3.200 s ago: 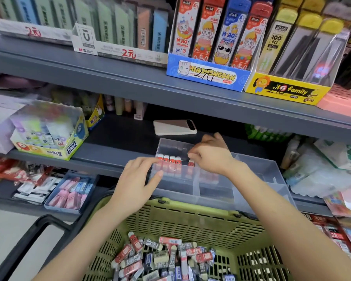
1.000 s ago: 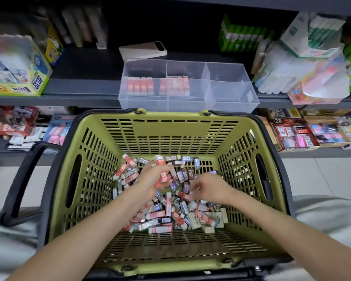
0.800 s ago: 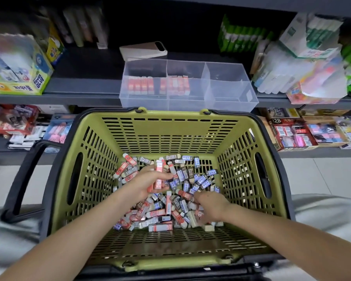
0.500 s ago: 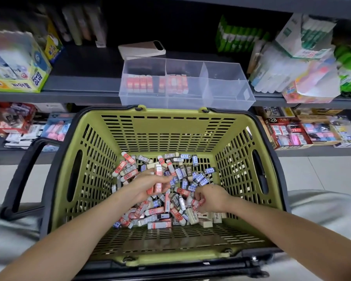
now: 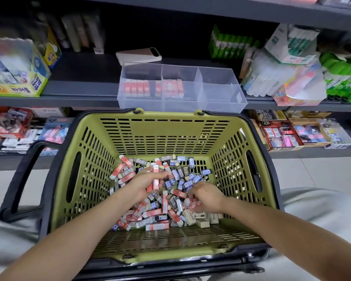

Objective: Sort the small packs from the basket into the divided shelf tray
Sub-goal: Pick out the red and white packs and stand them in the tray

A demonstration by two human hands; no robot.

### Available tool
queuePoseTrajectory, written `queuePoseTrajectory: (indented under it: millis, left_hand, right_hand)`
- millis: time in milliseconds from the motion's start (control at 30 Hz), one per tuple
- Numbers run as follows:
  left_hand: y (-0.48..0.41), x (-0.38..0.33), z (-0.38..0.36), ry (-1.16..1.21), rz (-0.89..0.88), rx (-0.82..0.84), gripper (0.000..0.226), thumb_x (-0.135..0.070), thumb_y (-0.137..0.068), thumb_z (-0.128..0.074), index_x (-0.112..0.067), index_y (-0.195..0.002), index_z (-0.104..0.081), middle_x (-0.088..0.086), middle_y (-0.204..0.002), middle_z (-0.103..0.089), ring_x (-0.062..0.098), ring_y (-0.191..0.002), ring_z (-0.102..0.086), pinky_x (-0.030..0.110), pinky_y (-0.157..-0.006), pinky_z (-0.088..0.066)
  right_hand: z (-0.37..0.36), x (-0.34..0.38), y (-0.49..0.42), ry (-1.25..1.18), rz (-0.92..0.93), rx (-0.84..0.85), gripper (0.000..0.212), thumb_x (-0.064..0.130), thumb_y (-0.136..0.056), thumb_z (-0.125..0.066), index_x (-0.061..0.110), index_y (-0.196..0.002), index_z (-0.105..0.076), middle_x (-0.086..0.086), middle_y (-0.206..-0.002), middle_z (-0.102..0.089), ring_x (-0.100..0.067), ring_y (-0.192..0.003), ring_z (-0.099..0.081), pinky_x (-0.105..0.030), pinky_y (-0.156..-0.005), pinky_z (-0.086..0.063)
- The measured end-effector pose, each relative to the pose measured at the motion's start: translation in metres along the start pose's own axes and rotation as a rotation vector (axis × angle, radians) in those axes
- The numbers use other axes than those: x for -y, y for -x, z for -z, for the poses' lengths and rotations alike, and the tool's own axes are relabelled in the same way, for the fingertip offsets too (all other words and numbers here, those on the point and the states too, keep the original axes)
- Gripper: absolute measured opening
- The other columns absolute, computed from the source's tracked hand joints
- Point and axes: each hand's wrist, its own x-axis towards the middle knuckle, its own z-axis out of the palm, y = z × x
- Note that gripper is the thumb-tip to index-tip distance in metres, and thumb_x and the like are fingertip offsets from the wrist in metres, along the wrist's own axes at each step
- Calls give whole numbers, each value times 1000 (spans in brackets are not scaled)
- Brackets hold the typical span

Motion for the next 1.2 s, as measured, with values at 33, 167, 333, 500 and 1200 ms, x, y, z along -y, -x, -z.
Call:
queuePoseTrajectory:
  millis: [33, 167, 333, 500, 1200]
  left_hand:
    - [0, -1, 1, 12, -3, -7, 40, -9, -71, -76, -11, -106, -57, 5, -76, -65, 14, -62, -59, 29, -55, -53]
    - [1, -2, 2, 47, -5, 6, 62, -16, -69, -78, -5, -123, -49, 9, -89, -62, 21, -83, -59, 33, -66, -51]
    - [-1, -2, 1, 28, 7, 22, 47, -21, -63, -78, -7, -101, -55, 6, -81, -59, 19, -74, -55, 35, -69, -53]
    - [-1, -2, 2, 2, 11, 44, 48, -26, -61, -78, -9, -100, -55, 2, -70, -56, 15, -62, -52, 28, -56, -50]
    - [2, -12, -7, 365, -9, 305, 73, -74, -63, -49, -4, -68, -71, 9, -60, -63, 19, -49, -59, 28, -48, -53]
  right_hand:
    - [0, 0, -1, -16, -11, -11, 33, 45, -82, -63, 19, -101, -62, 4, -96, -60, -12, -92, -53, -28, -85, -46]
    - [11, -3, -5, -225, -109, -16, 24, 37, -86, -62, 16, -99, -62, 1, -93, -69, -12, -82, -62, -27, -76, -52]
    - [8, -6, -3, -292, -109, 162, 25, 35, -87, -62, 15, -102, -66, -2, -103, -68, -16, -91, -62, -28, -79, -50]
    - [-1, 1, -2, -132, -90, 323, 73, 46, -70, -75, 15, -130, -46, -3, -124, -52, -23, -110, -53, -32, -90, -46]
    - [96, 73, -27, -1179, -36, -147, 46, 15, -83, -70, 3, -125, -55, -4, -63, -65, -11, -49, -62, -20, -51, -50]
